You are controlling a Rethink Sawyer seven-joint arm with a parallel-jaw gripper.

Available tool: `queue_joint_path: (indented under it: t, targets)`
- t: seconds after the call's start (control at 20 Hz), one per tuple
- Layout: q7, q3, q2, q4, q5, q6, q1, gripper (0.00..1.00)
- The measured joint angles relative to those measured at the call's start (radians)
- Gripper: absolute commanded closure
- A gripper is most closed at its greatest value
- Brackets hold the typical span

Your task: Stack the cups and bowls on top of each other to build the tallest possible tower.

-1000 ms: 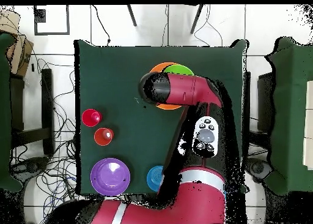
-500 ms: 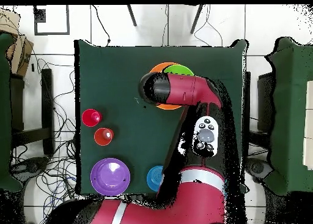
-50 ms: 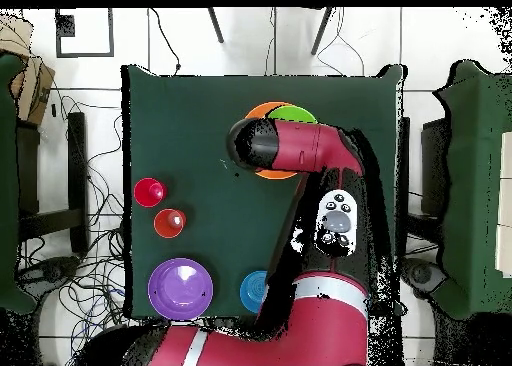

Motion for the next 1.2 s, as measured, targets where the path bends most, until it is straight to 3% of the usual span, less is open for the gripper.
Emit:
queue_joint_path:
  t: [1.2]
  targets:
    - [0.000,-0.023,0.000,-0.002,0.002,-0.001,0.004,1.00]
